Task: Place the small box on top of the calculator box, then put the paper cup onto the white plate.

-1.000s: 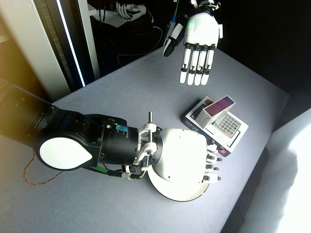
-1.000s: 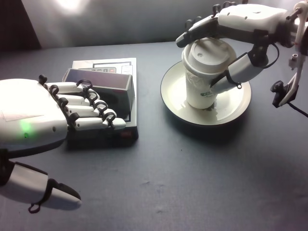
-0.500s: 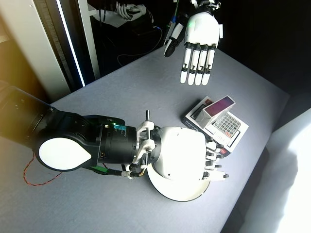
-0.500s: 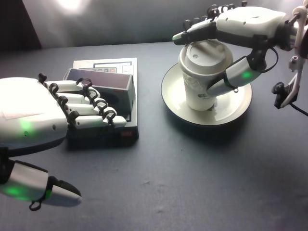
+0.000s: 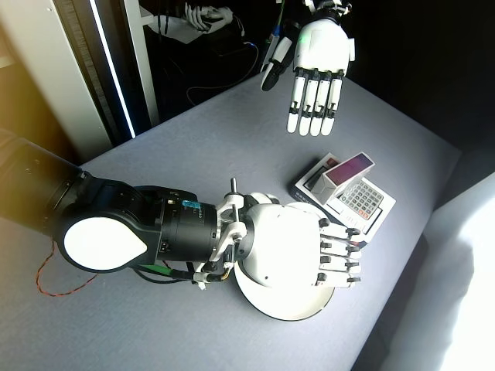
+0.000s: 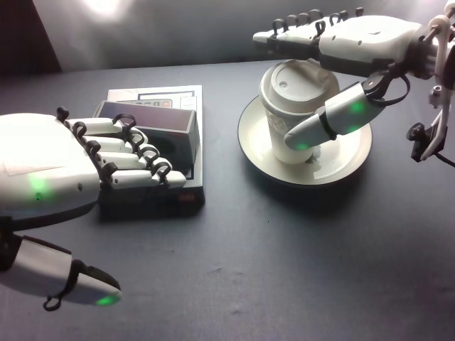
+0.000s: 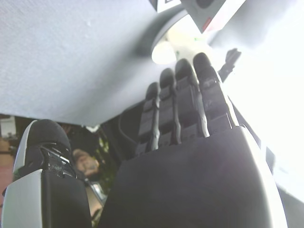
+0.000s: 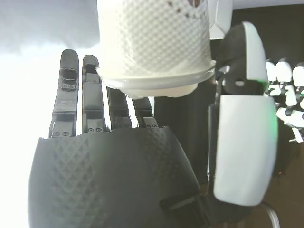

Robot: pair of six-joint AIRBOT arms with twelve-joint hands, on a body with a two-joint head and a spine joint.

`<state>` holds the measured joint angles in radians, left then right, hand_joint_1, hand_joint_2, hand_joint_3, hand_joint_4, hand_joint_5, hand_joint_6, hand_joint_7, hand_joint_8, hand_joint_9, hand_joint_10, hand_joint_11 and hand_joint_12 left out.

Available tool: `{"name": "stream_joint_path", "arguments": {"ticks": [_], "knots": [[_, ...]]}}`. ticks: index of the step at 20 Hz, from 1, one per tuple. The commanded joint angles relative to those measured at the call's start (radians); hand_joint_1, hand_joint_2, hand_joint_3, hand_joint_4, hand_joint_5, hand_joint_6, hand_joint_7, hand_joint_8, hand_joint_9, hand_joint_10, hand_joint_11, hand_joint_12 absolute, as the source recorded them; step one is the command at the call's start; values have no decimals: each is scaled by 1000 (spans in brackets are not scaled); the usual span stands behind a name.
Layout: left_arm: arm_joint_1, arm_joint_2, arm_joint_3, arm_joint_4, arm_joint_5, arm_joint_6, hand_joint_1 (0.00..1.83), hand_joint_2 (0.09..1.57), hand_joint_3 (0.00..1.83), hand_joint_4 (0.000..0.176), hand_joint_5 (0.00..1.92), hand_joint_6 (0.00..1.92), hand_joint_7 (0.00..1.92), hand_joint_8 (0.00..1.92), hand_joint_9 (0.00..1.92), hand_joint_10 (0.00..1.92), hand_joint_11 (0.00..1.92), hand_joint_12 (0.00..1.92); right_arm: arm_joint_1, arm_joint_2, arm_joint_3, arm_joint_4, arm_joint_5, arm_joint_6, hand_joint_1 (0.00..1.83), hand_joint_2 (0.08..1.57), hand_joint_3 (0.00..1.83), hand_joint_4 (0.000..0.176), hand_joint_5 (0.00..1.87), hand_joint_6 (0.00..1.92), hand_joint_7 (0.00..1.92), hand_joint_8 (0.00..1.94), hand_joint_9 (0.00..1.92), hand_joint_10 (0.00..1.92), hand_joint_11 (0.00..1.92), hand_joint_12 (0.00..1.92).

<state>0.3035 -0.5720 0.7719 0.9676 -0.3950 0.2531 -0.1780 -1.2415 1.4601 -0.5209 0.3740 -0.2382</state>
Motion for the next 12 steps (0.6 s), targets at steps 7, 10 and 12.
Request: {"name": "stream_joint_path", "arguments": {"ticks": [7,10,12], "knots": [[-17,6,5,-31,-62,0,285,1060,0,0,155,5,214,5,202,6,0,455,39,89,-69,-70,155,16,572,732,0,0,0,0,0,0,0,0,0,3],[-21,6,5,-31,-62,0,272,1047,0,0,170,2,217,0,208,2,0,512,55,136,-105,-93,187,27,592,699,0,0,0,0,0,0,0,0,0,0],[-22,7,6,-31,-62,0,285,1058,2,0,147,1,191,2,178,3,0,417,68,191,-139,-141,231,84,548,670,0,0,0,0,0,0,0,0,0,0]]}}
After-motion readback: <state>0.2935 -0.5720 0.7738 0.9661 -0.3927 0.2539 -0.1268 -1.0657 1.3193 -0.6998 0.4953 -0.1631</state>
